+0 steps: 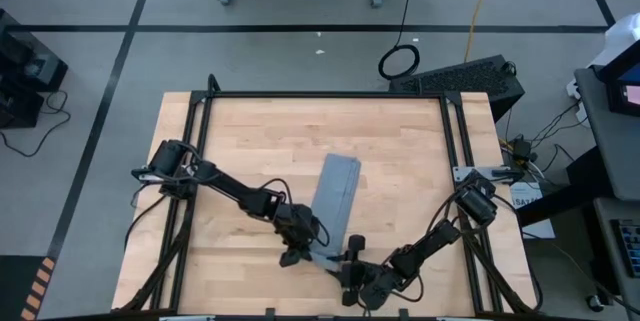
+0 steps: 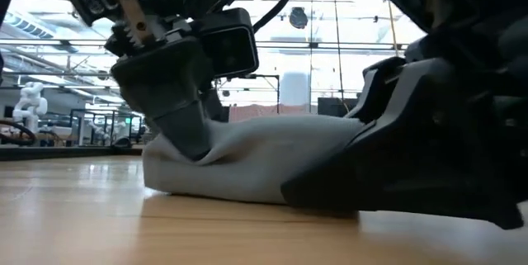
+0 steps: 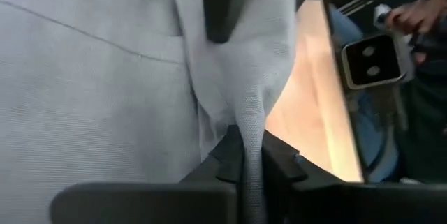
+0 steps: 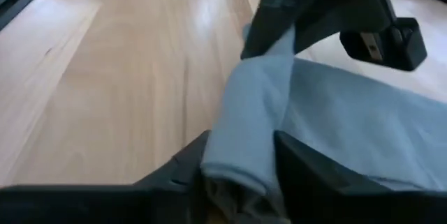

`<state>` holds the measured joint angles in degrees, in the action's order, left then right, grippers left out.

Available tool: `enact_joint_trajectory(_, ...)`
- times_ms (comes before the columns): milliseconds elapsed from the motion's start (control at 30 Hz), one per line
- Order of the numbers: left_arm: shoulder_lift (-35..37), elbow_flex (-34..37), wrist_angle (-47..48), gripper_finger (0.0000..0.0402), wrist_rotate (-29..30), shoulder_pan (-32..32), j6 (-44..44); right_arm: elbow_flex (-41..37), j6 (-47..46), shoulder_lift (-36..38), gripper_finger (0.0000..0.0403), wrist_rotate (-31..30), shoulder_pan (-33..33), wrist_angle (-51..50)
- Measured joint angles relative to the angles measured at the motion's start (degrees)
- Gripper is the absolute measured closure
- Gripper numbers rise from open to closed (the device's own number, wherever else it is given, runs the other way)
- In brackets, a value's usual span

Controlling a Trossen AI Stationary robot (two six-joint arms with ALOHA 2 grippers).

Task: Roll towel
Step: Roll the gray towel on the table

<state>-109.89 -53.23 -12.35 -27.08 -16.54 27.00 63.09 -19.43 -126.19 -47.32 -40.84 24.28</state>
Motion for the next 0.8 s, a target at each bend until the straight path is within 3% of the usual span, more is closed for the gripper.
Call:
enact_joint_trajectory(300,0.5,0.0,2.6,0.0233,0.1,-1.0,-2.5,0.0,-7.6,0.0,0.0388,2.8,0.5,-1.4)
enact_joint_trajectory(533,7.1,0.0,12.4,0.0169,-0.3,-0.1,-7.5,0.0,-18.7,0.1,0.0395,3.7,1.4,-2.9)
enact_joint_trajectory(600,10.0,0.0,16.3,0.0166,3.0,-0.5,-9.8,0.0,-21.2,0.1,0.0399,3.9,1.5,-3.2)
enact_joint_trajectory(667,12.4,0.3,19.0,0.0165,10.4,-2.5,-12.6,0.0,-23.9,0.1,0.0399,4.0,1.5,-3.2)
enact_joint_trajectory(800,13.4,2.4,13.2,0.0165,25.2,-9.8,-17.3,0.0,-28.7,0.1,0.0400,5.0,1.5,-2.9)
